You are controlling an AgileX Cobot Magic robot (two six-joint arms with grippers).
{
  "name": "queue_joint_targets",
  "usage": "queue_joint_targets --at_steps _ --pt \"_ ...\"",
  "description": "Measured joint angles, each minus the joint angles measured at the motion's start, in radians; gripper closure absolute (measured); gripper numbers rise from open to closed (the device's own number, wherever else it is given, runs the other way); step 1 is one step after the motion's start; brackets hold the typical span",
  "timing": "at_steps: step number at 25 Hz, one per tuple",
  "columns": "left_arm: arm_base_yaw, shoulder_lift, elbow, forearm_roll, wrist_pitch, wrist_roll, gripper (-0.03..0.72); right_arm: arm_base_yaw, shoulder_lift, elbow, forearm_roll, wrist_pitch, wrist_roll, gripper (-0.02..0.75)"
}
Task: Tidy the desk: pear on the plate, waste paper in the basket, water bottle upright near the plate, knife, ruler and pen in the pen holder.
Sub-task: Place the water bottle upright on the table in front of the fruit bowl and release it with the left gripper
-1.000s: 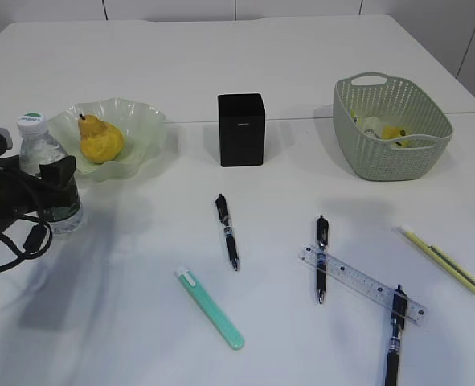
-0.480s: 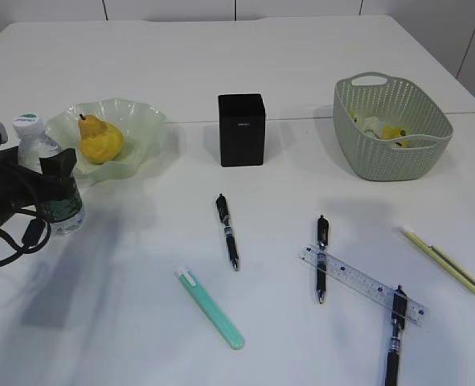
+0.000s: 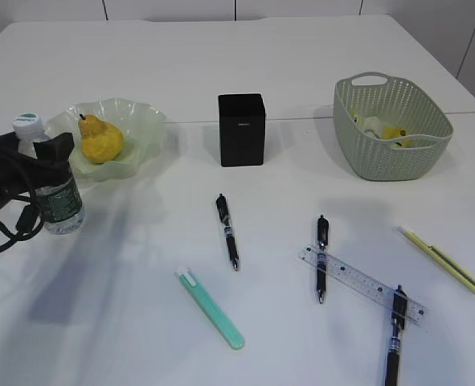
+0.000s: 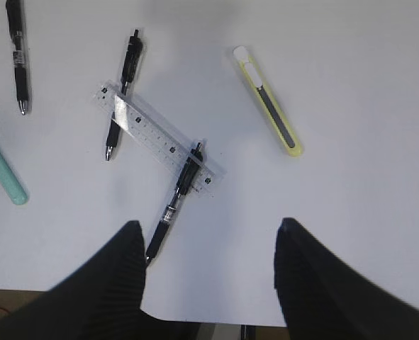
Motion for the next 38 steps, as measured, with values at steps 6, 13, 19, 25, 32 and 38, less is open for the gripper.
queue_joint_targets --at_steps 6,13,19,25,32,38 --pt "0.0 -0.044 0.0 0.002 0.045 0.01 0.145 0.0 0.0 0.0 0.002 0.0 0.0 0.279" --pt "0.0 -0.12 0.0 0.002 0.088 0.09 0.145 0.0 0.0 0.0 0.006 0.0 0.0 0.279" --pt "0.0 -0.219 0.0 0.002 0.197 0.127 0.145 0.0 0.0 0.0 0.006 -0.002 0.0 0.279" --pt "0.0 -0.326 0.0 0.002 0.284 0.139 0.145 0.0 0.0 0.0 0.006 -0.002 0.0 0.279" --pt "0.0 -0.473 0.002 0.001 0.393 0.141 0.147 0.0 0.0 0.0 0.006 -0.002 0.0 0.279" --pt "0.0 -0.546 0.005 0.001 0.458 0.141 0.147 0.0 0.0 0.0 0.006 -0.002 -0.002 0.279"
